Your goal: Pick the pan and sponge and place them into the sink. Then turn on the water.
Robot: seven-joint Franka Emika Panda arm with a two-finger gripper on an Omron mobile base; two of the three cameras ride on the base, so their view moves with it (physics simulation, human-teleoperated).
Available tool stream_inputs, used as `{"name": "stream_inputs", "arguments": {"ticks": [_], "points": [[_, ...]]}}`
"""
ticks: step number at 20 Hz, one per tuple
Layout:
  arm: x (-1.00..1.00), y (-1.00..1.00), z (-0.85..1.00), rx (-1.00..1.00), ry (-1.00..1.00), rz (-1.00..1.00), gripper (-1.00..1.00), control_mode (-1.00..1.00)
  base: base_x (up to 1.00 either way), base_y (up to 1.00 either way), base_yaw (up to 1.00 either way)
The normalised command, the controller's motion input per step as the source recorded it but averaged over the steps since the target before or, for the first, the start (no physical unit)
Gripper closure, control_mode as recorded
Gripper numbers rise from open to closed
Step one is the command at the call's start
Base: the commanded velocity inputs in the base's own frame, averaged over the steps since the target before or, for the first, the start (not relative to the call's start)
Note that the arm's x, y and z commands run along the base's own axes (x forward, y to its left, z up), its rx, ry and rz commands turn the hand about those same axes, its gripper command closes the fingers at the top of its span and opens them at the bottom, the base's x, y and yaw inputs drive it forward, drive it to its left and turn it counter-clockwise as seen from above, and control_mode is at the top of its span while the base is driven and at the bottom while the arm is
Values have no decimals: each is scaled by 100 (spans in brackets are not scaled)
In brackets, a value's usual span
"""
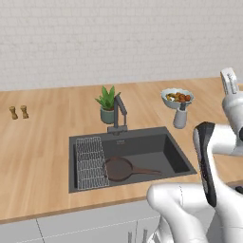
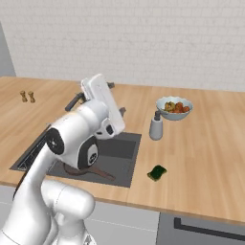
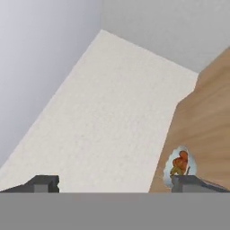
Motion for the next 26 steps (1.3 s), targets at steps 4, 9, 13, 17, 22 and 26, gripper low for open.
{"name": "stream_inputs", "arguments": {"ticks": [4, 9, 13, 17, 22, 26], "points": [[-60, -46, 31, 39, 32, -12, -100, -100, 0, 0, 0], [-16, -18, -10, 7, 53, -1, -100, -100, 0, 0, 0], [0, 0, -50, 0, 54, 2, -100, -100, 0, 0, 0], [-1, 0, -75, 0, 33, 16, -100, -100, 0, 0, 0], [-3, 0, -98, 1, 10, 17, -100, -100, 0, 0, 0], [0, 0, -89, 0, 22, 16, -100, -100, 0, 0, 0]]}}
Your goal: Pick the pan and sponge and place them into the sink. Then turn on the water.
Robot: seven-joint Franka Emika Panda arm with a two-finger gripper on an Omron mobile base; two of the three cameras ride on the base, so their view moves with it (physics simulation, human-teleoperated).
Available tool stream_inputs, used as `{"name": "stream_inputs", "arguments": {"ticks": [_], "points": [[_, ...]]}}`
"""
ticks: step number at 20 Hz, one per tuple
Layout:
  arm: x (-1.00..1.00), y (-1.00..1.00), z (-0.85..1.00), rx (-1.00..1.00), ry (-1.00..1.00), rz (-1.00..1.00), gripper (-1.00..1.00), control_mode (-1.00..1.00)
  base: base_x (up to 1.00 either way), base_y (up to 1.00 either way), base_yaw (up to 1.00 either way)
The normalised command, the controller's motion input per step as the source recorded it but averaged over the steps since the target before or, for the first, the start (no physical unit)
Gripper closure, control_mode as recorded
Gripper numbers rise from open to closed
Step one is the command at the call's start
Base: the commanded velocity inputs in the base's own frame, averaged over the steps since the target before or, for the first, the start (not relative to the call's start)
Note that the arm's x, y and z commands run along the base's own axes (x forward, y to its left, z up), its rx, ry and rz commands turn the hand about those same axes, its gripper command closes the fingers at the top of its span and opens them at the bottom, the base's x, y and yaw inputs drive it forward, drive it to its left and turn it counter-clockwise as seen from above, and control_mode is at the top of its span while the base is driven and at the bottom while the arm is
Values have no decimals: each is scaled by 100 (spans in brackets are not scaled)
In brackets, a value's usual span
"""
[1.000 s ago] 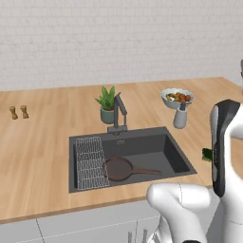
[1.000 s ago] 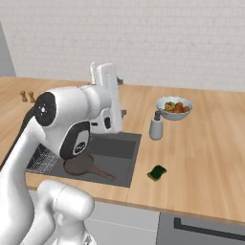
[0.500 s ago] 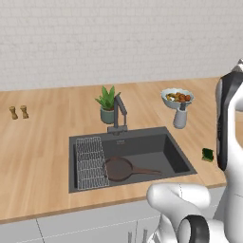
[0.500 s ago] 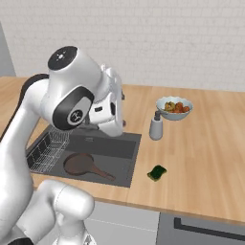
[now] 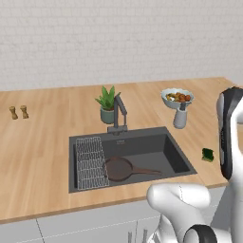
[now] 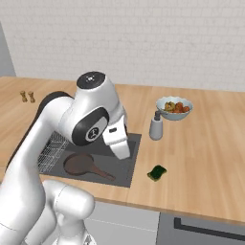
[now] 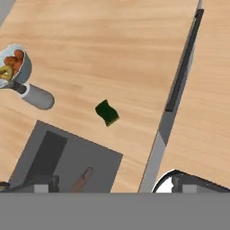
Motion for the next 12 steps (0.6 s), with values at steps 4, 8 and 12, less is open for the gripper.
{"name": "stream_inputs", "arguments": {"ticks": [4, 8, 12], "points": [[4, 0, -71, 0, 37, 17, -100, -100, 0, 0, 0], [1, -11, -49, -2, 30, 19, -100, -100, 0, 0, 0], [6, -43, -43, 0, 12, 20, -100, -100, 0, 0, 0]]}}
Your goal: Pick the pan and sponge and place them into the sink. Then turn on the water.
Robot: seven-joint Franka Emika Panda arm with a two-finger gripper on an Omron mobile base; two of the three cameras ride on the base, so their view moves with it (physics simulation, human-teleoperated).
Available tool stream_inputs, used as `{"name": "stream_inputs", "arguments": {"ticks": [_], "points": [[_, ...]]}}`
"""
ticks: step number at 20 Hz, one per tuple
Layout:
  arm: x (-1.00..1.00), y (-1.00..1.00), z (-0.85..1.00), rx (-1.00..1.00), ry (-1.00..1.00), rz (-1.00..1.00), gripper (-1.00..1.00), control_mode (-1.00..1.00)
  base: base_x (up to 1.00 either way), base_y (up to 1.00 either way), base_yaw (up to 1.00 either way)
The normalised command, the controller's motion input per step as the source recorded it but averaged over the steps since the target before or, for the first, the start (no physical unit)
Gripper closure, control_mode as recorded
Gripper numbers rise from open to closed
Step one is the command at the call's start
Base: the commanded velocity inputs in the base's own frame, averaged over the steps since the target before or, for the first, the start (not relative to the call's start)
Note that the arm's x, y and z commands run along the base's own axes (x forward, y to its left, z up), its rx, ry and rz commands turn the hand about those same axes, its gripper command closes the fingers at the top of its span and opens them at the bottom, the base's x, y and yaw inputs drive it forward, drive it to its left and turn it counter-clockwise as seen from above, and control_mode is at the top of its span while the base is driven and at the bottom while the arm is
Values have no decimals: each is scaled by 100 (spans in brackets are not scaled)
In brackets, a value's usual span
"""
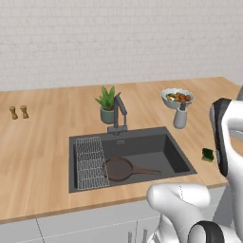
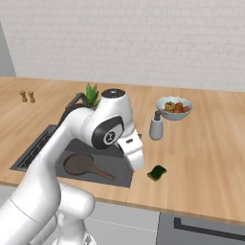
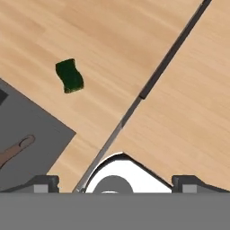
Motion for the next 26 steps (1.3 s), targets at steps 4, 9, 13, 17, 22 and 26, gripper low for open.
{"name": "stream_inputs", "arguments": {"ticks": [4, 9, 13, 17, 22, 26], "points": [[30, -29, -45, 3, 3, 17, -100, -100, 0, 0, 0], [62, -1, -54, 0, 6, 14, -100, -100, 0, 0, 0], [66, 0, -55, 0, 13, 13, -100, -100, 0, 0, 0], [43, -15, -48, 0, 15, 9, -100, -100, 0, 0, 0], [27, -42, -33, 8, 4, 4, -100, -100, 0, 0, 0], [31, -36, -24, 9, 0, 2, -100, -100, 0, 0, 0]]}}
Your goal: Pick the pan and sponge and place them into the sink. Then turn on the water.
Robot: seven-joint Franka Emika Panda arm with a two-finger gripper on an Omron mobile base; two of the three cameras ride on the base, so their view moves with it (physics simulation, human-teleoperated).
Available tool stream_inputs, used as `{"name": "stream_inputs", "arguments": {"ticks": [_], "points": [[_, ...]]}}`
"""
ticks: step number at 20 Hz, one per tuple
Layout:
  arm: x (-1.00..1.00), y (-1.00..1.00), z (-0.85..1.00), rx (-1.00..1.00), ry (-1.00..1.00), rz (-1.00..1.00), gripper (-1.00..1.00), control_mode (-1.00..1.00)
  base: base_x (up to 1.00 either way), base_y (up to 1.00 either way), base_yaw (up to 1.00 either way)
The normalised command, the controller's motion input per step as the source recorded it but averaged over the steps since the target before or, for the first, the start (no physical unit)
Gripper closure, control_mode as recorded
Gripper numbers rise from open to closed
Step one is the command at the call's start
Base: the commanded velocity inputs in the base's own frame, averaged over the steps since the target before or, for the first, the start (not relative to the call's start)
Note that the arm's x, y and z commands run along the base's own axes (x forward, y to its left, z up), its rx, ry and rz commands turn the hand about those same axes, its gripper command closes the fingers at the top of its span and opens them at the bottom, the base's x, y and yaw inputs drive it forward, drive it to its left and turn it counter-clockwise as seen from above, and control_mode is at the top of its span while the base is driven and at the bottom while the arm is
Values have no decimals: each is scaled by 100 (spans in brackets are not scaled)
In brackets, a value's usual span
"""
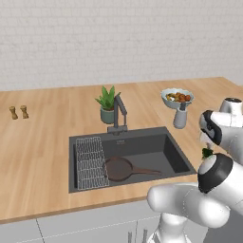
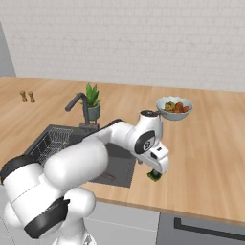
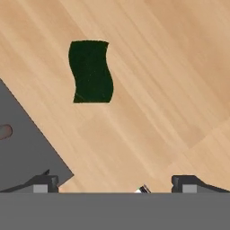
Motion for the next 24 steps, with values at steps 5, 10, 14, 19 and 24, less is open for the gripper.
{"name": "stream_inputs", "arguments": {"ticks": [5, 10, 14, 19, 24], "points": [[43, -15, -20, 4, 1, 1, -100, -100, 0, 0, 0], [43, -1, -29, 0, 2, 0, -100, -100, 0, 0, 0], [35, 0, -42, 0, 5, 0, -100, -100, 0, 0, 0], [36, -4, -33, 0, 2, 0, -100, -100, 0, 0, 0], [22, -15, -21, 0, 0, 2, -100, -100, 0, 0, 0]]}}
